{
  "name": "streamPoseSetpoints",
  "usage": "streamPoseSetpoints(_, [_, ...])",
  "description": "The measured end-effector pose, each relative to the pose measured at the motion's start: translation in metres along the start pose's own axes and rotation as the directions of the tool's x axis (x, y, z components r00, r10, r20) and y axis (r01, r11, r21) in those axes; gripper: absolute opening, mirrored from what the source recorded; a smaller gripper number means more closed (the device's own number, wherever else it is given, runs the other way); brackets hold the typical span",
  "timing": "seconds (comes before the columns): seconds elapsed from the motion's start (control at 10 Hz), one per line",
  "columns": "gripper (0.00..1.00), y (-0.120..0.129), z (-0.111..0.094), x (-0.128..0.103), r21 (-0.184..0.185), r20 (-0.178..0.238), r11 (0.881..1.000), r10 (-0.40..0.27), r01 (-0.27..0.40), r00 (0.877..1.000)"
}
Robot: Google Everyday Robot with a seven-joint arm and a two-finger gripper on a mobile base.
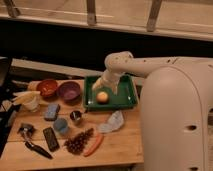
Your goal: Place apple in red bowl
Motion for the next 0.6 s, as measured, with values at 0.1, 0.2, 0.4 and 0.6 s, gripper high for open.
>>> streamPoseSetpoints(0.1, [0.80,0.008,0.010,-0.003,-0.011,0.002,1.000,0.000,0.000,1.000])
streamPoseSetpoints(0.2, [0.80,0.009,0.016,-0.004,-0.019,0.002,1.000,0.006,-0.006,1.000])
streamPoseSetpoints(0.4, [0.80,0.014,0.037,-0.010,-0.042,-0.012,0.999,0.013,-0.013,1.000])
streamPoseSetpoints(0.6, [0.80,0.017,0.056,-0.011,-0.039,-0.036,0.999,0.009,-0.010,0.999])
